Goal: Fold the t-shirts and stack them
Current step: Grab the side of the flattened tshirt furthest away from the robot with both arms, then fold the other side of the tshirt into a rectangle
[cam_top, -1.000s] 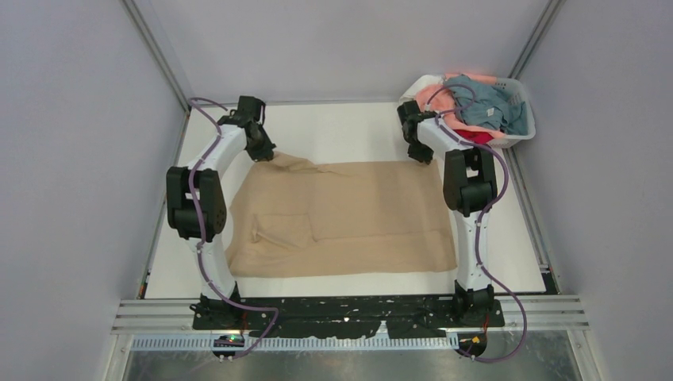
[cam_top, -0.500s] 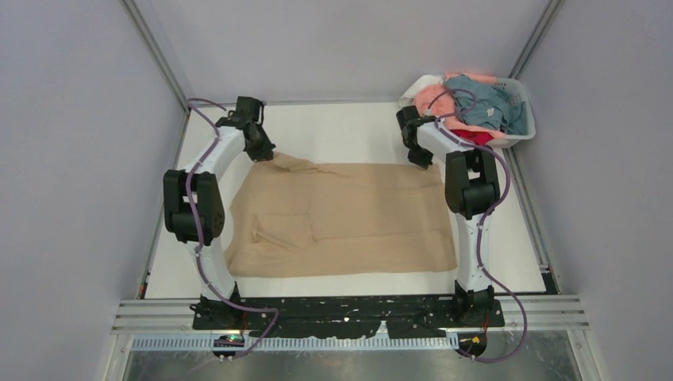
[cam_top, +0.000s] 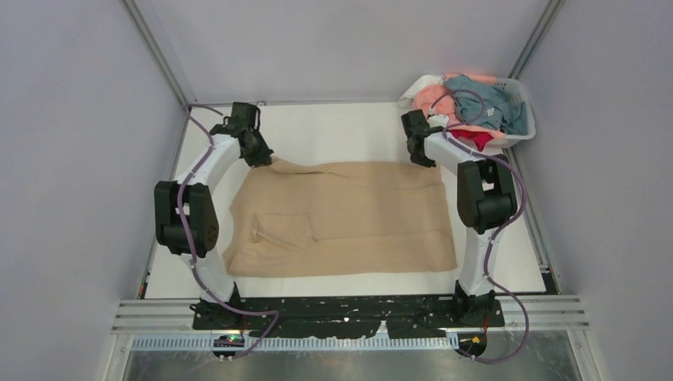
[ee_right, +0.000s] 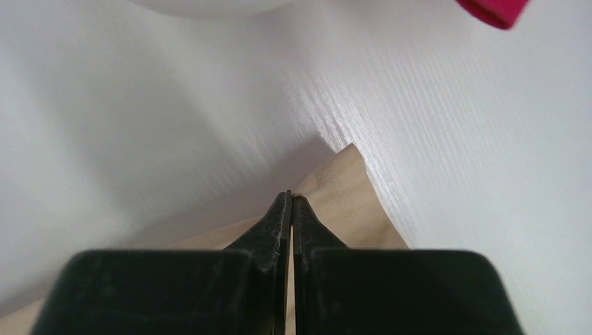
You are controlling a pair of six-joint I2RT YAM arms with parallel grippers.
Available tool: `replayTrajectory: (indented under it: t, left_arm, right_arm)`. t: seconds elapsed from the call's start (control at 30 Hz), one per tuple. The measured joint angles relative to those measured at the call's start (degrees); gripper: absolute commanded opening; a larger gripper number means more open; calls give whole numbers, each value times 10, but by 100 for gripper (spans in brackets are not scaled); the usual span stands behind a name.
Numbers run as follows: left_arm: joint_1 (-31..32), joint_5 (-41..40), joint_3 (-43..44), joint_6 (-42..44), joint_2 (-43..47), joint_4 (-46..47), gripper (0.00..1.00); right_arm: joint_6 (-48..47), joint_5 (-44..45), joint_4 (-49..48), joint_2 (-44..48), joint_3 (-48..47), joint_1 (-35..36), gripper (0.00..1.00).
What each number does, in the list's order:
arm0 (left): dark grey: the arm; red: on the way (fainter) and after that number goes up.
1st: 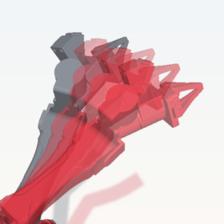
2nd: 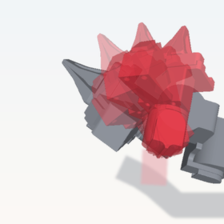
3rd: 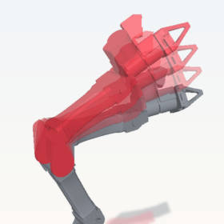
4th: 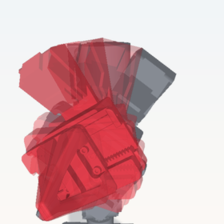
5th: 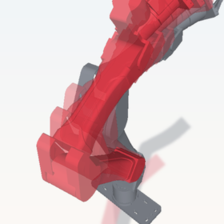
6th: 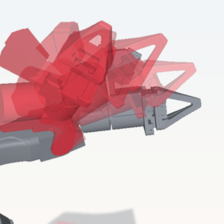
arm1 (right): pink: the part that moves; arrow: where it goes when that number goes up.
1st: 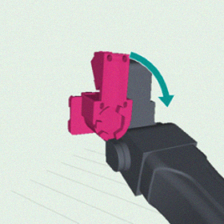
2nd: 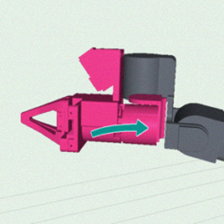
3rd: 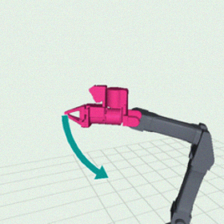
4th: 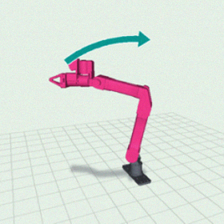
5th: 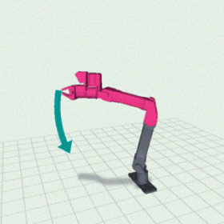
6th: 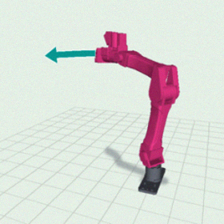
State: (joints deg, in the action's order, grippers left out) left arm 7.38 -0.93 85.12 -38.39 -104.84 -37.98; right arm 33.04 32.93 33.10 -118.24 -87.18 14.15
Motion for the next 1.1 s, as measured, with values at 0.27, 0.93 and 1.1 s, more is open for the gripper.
replayTrajectory:
  t: [0.27,0.93,1.1]
  left_arm:
    - [1,2,-99,-2,90,11,0]
    - [46,-29,-263,-45,362,-58,0]
    - [58,-45,-296,-63,412,-82,0]
  right_arm:
    - [-31,5,-61,101,97,26,6]
    - [-68,64,-89,313,294,72,6]
    - [-73,68,-91,349,326,83,6]
